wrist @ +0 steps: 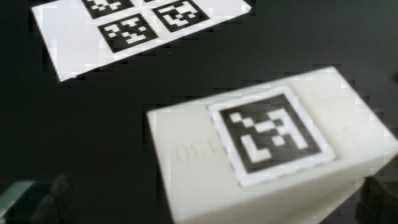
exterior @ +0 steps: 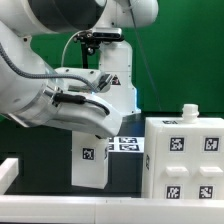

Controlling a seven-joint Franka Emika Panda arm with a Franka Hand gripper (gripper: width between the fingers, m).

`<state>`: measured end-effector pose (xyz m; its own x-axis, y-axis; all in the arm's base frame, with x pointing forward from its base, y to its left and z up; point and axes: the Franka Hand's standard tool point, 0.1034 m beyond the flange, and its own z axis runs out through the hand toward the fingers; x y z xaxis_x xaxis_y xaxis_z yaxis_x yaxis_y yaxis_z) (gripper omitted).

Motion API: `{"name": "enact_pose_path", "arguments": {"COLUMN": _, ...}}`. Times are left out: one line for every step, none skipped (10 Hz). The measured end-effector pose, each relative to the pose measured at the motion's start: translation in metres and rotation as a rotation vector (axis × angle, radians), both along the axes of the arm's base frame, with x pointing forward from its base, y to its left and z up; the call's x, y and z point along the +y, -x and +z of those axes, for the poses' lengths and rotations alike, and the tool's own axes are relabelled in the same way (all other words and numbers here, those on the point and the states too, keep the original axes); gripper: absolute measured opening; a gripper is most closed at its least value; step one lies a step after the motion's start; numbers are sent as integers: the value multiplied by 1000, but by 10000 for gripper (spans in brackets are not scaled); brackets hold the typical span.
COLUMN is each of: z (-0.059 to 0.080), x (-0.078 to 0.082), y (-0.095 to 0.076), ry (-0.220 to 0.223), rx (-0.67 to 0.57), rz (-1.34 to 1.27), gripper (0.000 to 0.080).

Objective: Assemble cabinet

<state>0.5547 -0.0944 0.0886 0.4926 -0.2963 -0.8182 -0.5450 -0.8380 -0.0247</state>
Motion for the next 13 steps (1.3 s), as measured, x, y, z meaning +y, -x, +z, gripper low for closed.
{"name": "enact_pose_path", "arguments": {"z": -1, "x": 1, "y": -2, "ry": -1, "rx": -11, "rz": 3, "gripper": 797}}
{"name": "enact_pose_path", "arguments": {"z": -1, "x": 2, "y": -4, "ry": -3, "rx": -23, "rz": 11, "gripper": 797}}
{"name": "enact_pose_path", "arguments": {"z": -1, "x": 8, "y": -6, "ry": -17, "rx": -33, "rz": 27, "gripper": 797}}
{"name": "enact_pose_path", "arguments": {"z": -1, "x": 15, "y": -9, "ry": -29, "rx": -53, "rz": 51, "gripper": 797}}
{"name": "enact_pose_path", "arguments": {"z": -1, "x": 21, "y": -11, "ry": -35, "rx": -76, "rz": 71, "gripper": 797}}
{"name": "enact_pose_path", "arguments": {"z": -1, "x": 19, "y": -11, "ry": -34, "rx": -74, "rz": 66, "gripper": 797}}
{"name": "enact_pose_path", "arguments": {"z": -1, "x": 17, "y": -10, "ry": -33, "rx": -74, "rz": 63, "gripper": 797}}
{"name": "enact_pose_path", "arguments": {"z": -1, "x": 17, "y": -10, "ry": -34, "rx": -74, "rz": 63, "gripper": 797}}
{"name": "enact_pose_path", "arguments": {"z": -1, "x": 18, "y": -11, "ry": -34, "rx": -75, "rz": 65, "gripper": 797}}
{"name": "enact_pose_path", "arguments": {"z": -2, "x": 22, "y": -13, "ry": -82, "rx": -129, "rz": 172, "gripper": 797}}
{"name": "enact_pose_path", "arguments": {"z": -5, "x": 26, "y": -13, "ry": -132, "rx": -156, "rz": 220, "gripper": 797}}
{"name": "enact_pose_path", "arguments": {"z": -11, "x": 22, "y": -9, "ry": -158, "rx": -160, "rz": 233, "gripper": 797}}
{"name": "enact_pose_path", "arguments": {"z": -13, "x": 21, "y": -8, "ry": -162, "rx": -159, "rz": 234, "gripper": 797}}
